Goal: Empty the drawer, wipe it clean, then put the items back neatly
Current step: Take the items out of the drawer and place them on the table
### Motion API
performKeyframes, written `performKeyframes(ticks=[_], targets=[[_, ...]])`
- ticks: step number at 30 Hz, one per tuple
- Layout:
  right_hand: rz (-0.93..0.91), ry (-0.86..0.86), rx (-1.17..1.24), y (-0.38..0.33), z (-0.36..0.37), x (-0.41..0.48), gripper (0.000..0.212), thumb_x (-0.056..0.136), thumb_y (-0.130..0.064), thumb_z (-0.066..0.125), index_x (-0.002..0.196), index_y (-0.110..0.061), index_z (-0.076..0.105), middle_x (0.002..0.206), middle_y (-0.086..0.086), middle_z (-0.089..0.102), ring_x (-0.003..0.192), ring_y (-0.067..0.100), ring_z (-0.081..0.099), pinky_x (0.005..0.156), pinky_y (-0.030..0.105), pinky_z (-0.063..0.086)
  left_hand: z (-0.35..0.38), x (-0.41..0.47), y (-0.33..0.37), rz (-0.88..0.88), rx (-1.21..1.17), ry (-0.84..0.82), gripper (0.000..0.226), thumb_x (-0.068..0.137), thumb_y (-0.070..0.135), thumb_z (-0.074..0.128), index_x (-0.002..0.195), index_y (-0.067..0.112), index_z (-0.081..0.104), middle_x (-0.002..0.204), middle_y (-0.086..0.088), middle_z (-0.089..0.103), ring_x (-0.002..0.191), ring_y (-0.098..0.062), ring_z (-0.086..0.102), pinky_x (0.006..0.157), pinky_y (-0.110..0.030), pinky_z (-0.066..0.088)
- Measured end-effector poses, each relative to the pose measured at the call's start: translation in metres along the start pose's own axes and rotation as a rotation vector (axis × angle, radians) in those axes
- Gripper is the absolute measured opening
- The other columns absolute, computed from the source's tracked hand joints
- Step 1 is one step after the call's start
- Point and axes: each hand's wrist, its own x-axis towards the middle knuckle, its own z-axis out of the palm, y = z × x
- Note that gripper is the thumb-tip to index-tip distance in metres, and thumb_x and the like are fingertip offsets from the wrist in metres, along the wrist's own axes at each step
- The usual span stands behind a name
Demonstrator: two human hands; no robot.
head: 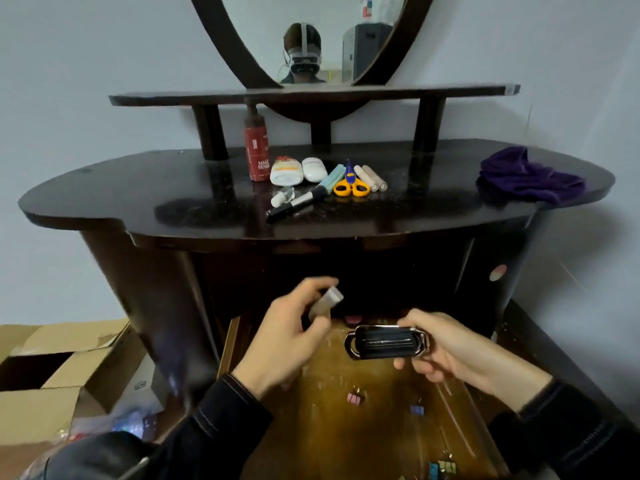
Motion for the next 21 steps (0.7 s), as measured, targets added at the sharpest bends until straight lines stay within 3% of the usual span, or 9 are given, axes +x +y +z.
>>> performKeyframes(ticks=[4,6,8,10,12,15,21], targets=[[-0.143,0.0,0.074,-0.069,-0.002,-0.031,0.043,0.097,-0.04,0.051,0.103,-0.002,0.072,0.077,0.021,0.063,0.046,0.014,0.041,0.036,0.021,0.031,-0.034,0.053,0.06,0.203,0.018,0.14,0.04,0.086,0.018,0.048,0.122,0.031,0.038,0.086,0.007,0.063,0.074,-0.016,0.063,0.068,-0.03,0.051],[-0.223,0.049,0.138,-0.099,-0.003,-0.042,0.046,0.097,-0.037,0.05,0.11,0.004,0.066,0.075,0.023,0.059,0.044,0.014,0.038,0.035,0.021,0.029,-0.044,0.089,0.074,0.201,0.098,0.181,0.027,0.089,0.015,0.048,0.111,0.027,0.037,0.087,0.0,0.064,0.076,-0.019,0.063,0.071,-0.041,0.053],[-0.312,0.124,0.185,-0.125,-0.005,-0.047,0.043,0.099,-0.034,0.047,0.11,0.003,0.064,0.075,0.022,0.058,0.043,0.013,0.037,0.034,0.02,0.027,-0.05,0.124,0.077,0.135,0.188,0.177,0.023,0.091,0.007,0.049,0.107,0.021,0.041,0.09,-0.008,0.064,0.08,-0.024,0.062,0.075,-0.046,0.051],[-0.366,0.224,0.217,-0.144,-0.008,-0.045,0.039,0.1,-0.031,0.044,0.11,0.002,0.064,0.075,0.021,0.06,0.043,0.013,0.035,0.035,0.02,0.024,-0.05,0.146,0.071,0.11,0.321,0.139,0.027,0.089,-0.001,0.049,0.11,0.016,0.048,0.096,-0.004,0.063,0.087,-0.021,0.06,0.08,-0.035,0.049],[-0.369,0.328,0.247,-0.155,-0.015,-0.037,0.037,0.1,-0.029,0.044,0.113,0.001,0.064,0.077,0.021,0.063,0.044,0.014,0.035,0.035,0.02,0.024,-0.048,0.156,0.059,0.186,0.514,0.093,0.03,0.085,-0.003,0.049,0.111,0.011,0.057,0.099,-0.001,0.062,0.096,-0.023,0.057,0.083,-0.035,0.044],[-0.344,0.421,0.286,-0.16,-0.032,-0.018,0.035,0.099,-0.028,0.049,0.113,-0.001,0.067,0.082,0.022,0.067,0.043,0.013,0.038,0.033,0.02,0.029,-0.047,0.16,0.044,0.29,0.732,0.034,0.025,0.086,0.005,0.055,0.106,0.016,0.065,0.102,0.003,0.064,0.106,-0.022,0.049,0.088,-0.043,0.04],[-0.34,0.647,0.164,-0.174,-0.061,0.035,0.024,0.098,-0.03,0.057,0.101,-0.009,0.069,0.077,0.014,0.075,0.044,0.013,0.052,0.037,0.023,0.036,-0.046,0.162,0.035,0.21,0.726,0.019,0.015,0.093,0.02,0.055,0.101,0.024,0.067,0.096,0.012,0.057,0.1,-0.015,0.044,0.082,-0.033,0.034]])
